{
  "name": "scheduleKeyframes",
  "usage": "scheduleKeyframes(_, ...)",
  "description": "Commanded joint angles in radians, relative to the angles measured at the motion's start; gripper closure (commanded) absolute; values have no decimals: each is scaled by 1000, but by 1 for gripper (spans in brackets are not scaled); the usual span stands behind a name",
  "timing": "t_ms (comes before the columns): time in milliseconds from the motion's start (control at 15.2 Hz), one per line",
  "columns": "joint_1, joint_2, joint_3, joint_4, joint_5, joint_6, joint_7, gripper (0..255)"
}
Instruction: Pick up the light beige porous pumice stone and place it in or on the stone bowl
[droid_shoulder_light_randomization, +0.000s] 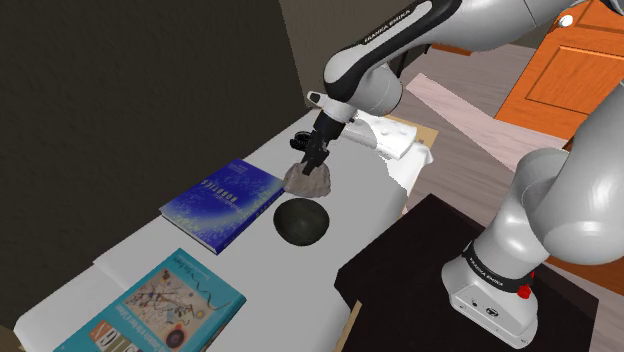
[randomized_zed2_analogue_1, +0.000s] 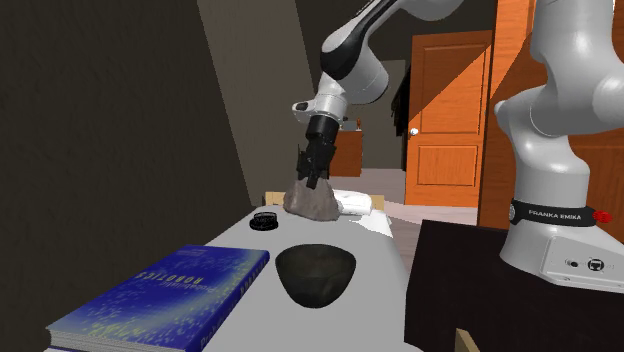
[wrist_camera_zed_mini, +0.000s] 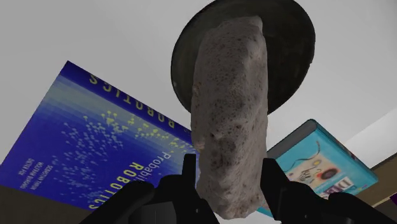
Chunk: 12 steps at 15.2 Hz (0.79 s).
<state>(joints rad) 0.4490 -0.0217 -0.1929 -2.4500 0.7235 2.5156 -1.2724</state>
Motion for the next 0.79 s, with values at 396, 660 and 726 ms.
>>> scheduleKeyframes(396,63,31,62,-41,96,104,7,255)
scheduleKeyframes(660,66,83,70,-36,171,136,-64,255)
scheduleKeyframes(726,66,96,72,-34,190,143,-83,255)
